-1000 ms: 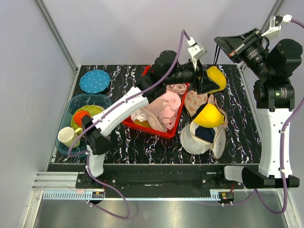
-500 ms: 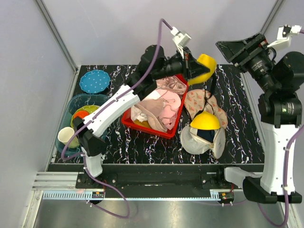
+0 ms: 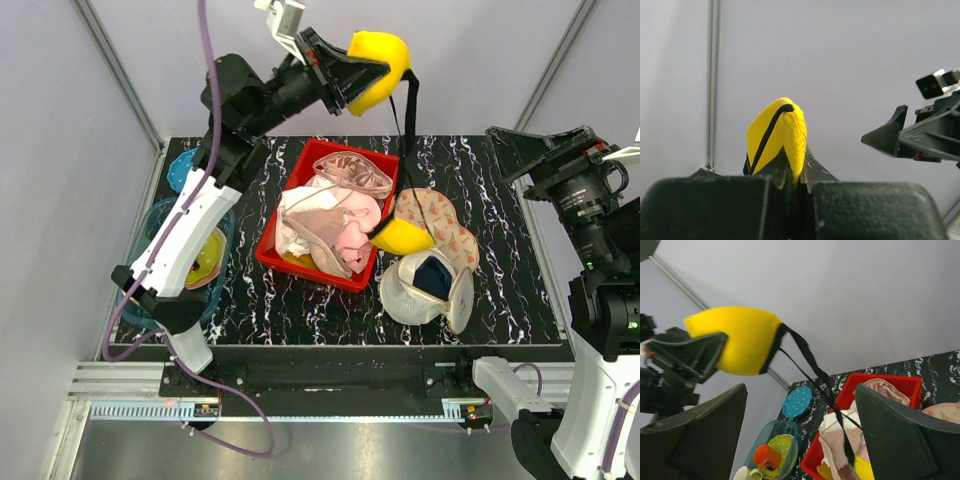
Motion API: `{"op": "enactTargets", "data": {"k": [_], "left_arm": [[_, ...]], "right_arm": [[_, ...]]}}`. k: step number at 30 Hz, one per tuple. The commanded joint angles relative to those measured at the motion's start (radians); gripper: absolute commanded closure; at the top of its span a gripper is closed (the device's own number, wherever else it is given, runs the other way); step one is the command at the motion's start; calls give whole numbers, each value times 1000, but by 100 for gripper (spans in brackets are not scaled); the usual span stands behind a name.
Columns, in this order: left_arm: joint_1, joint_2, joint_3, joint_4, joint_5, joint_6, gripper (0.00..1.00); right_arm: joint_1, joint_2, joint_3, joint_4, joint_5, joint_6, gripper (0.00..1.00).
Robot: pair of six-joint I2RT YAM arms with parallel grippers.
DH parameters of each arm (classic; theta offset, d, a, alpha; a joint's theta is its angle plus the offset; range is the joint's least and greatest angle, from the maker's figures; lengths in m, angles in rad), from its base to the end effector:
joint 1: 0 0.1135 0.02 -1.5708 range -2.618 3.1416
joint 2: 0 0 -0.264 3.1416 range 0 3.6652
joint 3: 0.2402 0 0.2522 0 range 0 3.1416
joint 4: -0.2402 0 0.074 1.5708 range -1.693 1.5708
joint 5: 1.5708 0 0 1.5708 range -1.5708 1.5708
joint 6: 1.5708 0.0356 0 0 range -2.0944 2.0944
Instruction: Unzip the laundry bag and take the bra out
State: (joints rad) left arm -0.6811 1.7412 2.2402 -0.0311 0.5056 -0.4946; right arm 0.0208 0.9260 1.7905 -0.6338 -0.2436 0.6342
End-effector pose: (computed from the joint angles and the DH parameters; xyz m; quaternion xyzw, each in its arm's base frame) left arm 0.2572 -0.2306 0.5910 0.2594 0.4852 -0.5664 0.6136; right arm 0.0801 0.0103 0.5746 0.0953 0.6164 0.3217 0.7124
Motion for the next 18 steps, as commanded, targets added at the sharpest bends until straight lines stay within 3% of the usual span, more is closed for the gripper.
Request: {"op": "enactTargets", "data": {"k": [1, 9, 13, 18], "left_arm": [[25, -52, 98, 34, -35, 34, 100], [127, -68, 66, 16, -73, 2, 100], [207, -86, -103, 149, -24, -132, 100], [248, -48, -252, 204, 11, -171, 100]], "right_arm": [[5, 4, -37, -61, 63, -50, 5], [5, -1, -94, -79, 53, -51, 4], [5, -3, -128, -79, 46, -39, 4], [5, -6, -152, -78, 33, -33, 4]]}}
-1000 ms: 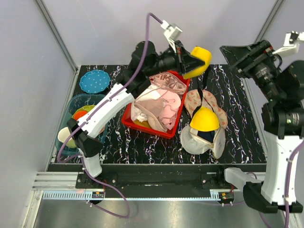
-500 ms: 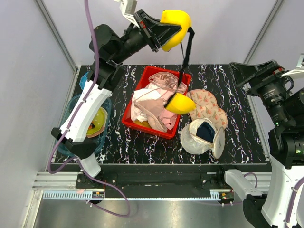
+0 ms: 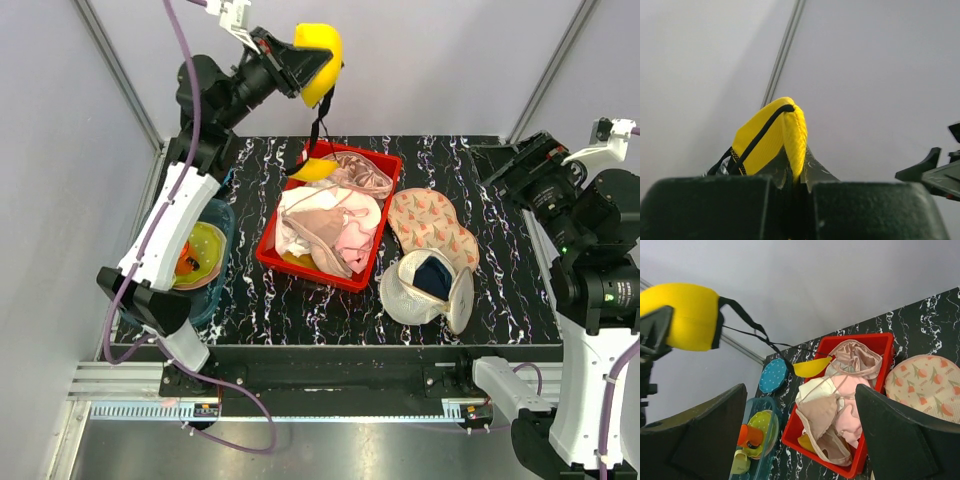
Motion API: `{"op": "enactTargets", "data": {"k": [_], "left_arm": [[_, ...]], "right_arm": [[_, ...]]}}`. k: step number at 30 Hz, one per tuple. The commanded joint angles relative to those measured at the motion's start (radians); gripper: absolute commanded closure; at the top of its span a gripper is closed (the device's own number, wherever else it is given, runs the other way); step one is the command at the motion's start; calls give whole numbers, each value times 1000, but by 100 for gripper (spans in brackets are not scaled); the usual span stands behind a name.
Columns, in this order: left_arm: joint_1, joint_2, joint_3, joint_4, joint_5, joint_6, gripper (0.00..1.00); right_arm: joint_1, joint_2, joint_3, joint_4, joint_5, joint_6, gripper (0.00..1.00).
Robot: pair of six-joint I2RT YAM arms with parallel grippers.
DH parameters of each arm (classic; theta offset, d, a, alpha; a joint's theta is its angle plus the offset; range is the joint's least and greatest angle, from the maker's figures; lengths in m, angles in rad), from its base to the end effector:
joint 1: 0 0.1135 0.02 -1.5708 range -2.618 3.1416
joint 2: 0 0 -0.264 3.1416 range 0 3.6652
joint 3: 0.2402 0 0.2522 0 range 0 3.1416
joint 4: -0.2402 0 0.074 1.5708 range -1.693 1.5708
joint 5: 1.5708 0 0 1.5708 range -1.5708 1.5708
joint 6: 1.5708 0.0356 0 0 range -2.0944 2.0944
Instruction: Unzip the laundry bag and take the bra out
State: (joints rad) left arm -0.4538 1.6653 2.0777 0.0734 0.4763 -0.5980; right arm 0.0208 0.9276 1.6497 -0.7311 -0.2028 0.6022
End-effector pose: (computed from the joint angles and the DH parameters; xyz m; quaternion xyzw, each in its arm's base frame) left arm 0.2973 -0.1632 0.5788 0.1654 0.5150 -0.5231 0.6587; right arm 0.1145 0.0096 0.5307 0.1343 0.6974 0.2831 0.6446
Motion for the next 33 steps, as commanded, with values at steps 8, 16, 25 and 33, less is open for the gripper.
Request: {"op": "enactTargets", "data": {"k": [8, 16, 25, 33], "left_arm": [[15, 13, -381, 276, 124, -238, 100], [10, -6, -353, 175, 68, -172, 100], [12, 65, -570, 94, -211, -118, 100], [1, 114, -450, -207, -272, -57, 1]], "right_arm": [[5, -13, -50, 7, -9, -10, 4], [5, -1, -74, 16, -26, -12, 4], [5, -23, -145, -5, -37, -22, 4], [5, -81, -295, -142, 19, -87, 0]]}}
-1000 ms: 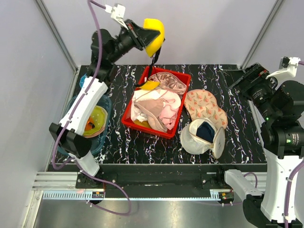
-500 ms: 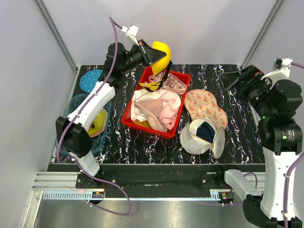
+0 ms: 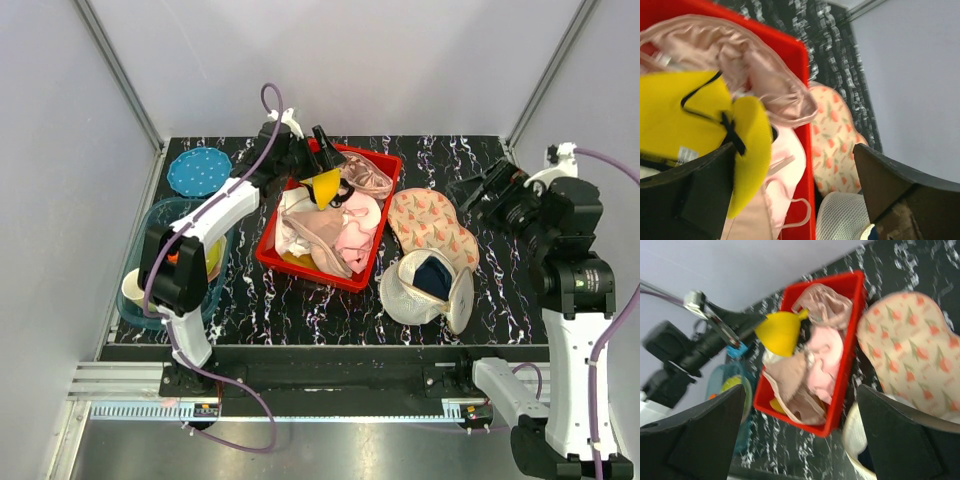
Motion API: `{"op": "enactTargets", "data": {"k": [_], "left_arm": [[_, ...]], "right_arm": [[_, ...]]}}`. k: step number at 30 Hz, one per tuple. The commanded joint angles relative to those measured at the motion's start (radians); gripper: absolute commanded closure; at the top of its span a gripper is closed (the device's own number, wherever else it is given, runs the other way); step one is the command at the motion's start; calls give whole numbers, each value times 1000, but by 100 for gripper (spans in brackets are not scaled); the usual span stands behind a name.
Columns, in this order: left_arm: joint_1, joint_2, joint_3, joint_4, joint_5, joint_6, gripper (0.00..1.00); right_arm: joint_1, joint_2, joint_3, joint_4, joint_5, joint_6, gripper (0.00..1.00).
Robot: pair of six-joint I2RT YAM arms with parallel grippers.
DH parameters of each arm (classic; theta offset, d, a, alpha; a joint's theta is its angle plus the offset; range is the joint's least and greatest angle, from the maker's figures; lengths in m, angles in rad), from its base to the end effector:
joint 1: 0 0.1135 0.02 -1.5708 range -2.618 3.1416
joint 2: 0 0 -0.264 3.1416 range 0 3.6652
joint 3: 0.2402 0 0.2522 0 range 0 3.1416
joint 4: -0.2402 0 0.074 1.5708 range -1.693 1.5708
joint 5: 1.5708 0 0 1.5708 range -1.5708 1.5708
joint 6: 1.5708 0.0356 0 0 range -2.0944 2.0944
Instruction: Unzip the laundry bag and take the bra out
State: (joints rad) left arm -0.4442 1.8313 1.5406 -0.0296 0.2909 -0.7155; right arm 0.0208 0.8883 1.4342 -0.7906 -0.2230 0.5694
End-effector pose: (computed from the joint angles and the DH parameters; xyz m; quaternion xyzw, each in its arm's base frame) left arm 0.3952 -0.1994 0.3218 -0.0244 0.8064 -0.4156 0.4201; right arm 0.1370 0.0107 0.4705 0.1462 0.7725 0.2618 0.5598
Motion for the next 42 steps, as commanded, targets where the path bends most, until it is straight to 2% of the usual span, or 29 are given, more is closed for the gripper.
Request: {"op": "enactTargets", "data": {"k": [1, 7, 11, 12, 14, 15, 17, 19, 20, 23, 25, 26, 29, 31, 34, 35, 36, 37, 42], "left_arm": [[-13, -82, 96, -127, -113, 73, 1], [-68, -251, 66, -231, -222, 195, 1], [-106, -361, -11, -265, -356, 264, 1], [-113, -380, -29, -265, -372, 272, 1], [-125, -421, -65, -289, -407, 290, 1], [-125, -432, -74, -297, -409, 291, 1], [-126, -449, -94, -309, -395, 284, 1], [-128, -455, -108, -308, -372, 274, 1], [-129, -454, -112, -305, -352, 265, 1], [-142, -445, -123, -297, -319, 252, 1], [-154, -434, -125, -294, -308, 249, 1], [-157, -428, -125, -291, -299, 245, 1], [-172, -415, -125, -282, -268, 235, 1], [-185, -408, -119, -282, -259, 235, 1], [-197, -405, -111, -286, -254, 234, 1], [-198, -409, -108, -294, -265, 235, 1], [-200, -411, -105, -297, -268, 238, 1], [-202, -412, -103, -306, -269, 241, 1], [-202, -419, -99, -313, -248, 240, 1]], "right_arm": [[5, -51, -105, -97, 37, -55, 0], [5, -84, -365, -125, -38, -25, 4], [5, -124, -523, -99, -39, 1, 13], [5, -124, -538, -93, -38, 3, 21], [7, -114, -566, -81, -55, 7, 27], [7, -108, -572, -64, -62, 9, 35], [8, -83, -592, -41, -87, 15, 39], [7, -65, -610, -4, -88, 18, 50], [7, -43, -630, 7, -81, 18, 51], [7, 7, -678, 56, -23, 27, 48], [8, 37, -696, 94, -9, 38, 36], [7, 66, -719, 114, -7, 52, 26], [7, 135, -781, 221, 7, 87, 20], [10, 176, -800, 284, 14, 96, 22], [10, 218, -799, 340, 11, 83, 50], [10, 206, -793, 337, 8, 81, 65], [10, 192, -787, 329, 11, 78, 93], [8, 151, -769, 315, 22, 75, 100], [10, -12, -674, 150, 118, 41, 100]]}}
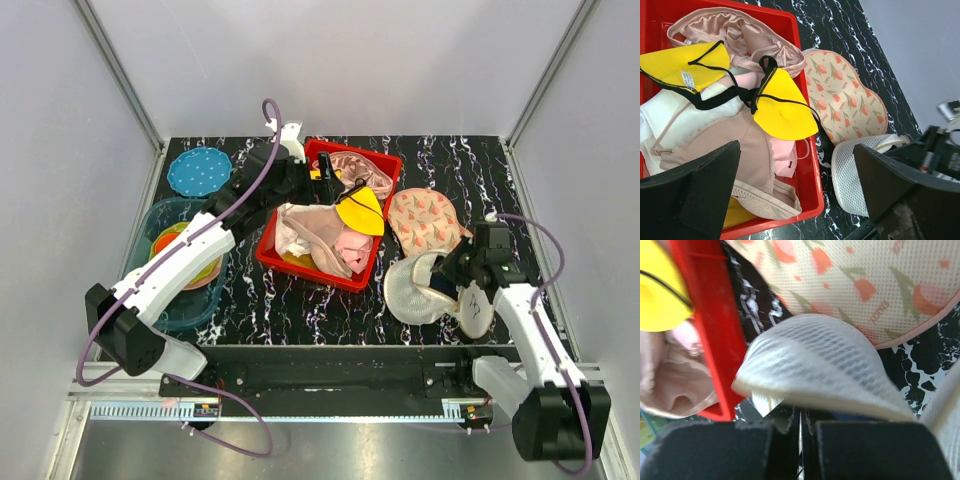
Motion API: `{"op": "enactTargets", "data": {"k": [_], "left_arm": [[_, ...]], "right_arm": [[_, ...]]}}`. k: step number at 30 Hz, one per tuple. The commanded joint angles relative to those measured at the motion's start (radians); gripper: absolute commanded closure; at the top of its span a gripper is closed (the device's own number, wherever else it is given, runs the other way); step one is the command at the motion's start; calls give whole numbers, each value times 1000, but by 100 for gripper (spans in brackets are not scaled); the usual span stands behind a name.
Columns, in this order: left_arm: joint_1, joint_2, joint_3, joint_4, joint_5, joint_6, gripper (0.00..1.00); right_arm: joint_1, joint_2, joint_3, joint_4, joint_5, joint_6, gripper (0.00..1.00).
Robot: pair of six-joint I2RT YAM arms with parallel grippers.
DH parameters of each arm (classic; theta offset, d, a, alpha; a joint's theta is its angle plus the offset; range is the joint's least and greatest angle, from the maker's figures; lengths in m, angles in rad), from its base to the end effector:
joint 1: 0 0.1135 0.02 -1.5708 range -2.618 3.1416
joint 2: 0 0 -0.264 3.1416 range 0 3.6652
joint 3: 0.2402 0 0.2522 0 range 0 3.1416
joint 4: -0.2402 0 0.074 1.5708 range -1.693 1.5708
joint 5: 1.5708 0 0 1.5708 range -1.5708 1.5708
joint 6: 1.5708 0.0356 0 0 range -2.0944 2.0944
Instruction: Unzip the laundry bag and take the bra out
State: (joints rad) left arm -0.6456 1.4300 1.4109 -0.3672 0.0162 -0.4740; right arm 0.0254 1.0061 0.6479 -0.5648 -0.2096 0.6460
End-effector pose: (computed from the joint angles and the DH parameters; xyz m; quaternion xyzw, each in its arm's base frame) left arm 0.2637 -0.1993 0.3889 0.0756 0.8262 -0.3021 0.4694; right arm 0.1946 0.0124 0.2200 0.2562 0.9079 0.1979 0.2662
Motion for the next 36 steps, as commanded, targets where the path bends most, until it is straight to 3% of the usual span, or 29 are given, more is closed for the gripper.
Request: {"op": "enactTargets", "data": {"k": [1, 8, 13, 14, 17, 19, 28, 33, 36], "left_arm": [[-2, -16, 36, 25, 33, -3, 1], [-3, 44, 105, 7, 145, -17, 1], [-17, 58, 118, 5, 157, -9, 1], [-19, 56, 115, 5, 159, -9, 1], [-17, 50, 106, 5, 157, -8, 1], [-17, 52, 103, 5, 159, -9, 1], [-19, 56, 114, -2, 172, -6, 1], [-19, 60, 122, -16, 171, 3, 1], [-19, 66, 126, -16, 174, 0, 1]], "right_arm": [[5, -171, 160, -105, 120, -52, 100], [5, -268, 335, -296, 197, -106, 100], [5, -256, 317, -310, 168, -114, 99], [5, -248, 302, -310, 145, -114, 87], [8, -209, 231, -270, 69, -100, 70], [11, -180, 222, -248, 49, -92, 65], [13, -28, 162, -181, 105, -98, 59], [28, -40, 150, -153, 165, -91, 58], [45, -21, 147, -150, 205, -94, 51]]}}
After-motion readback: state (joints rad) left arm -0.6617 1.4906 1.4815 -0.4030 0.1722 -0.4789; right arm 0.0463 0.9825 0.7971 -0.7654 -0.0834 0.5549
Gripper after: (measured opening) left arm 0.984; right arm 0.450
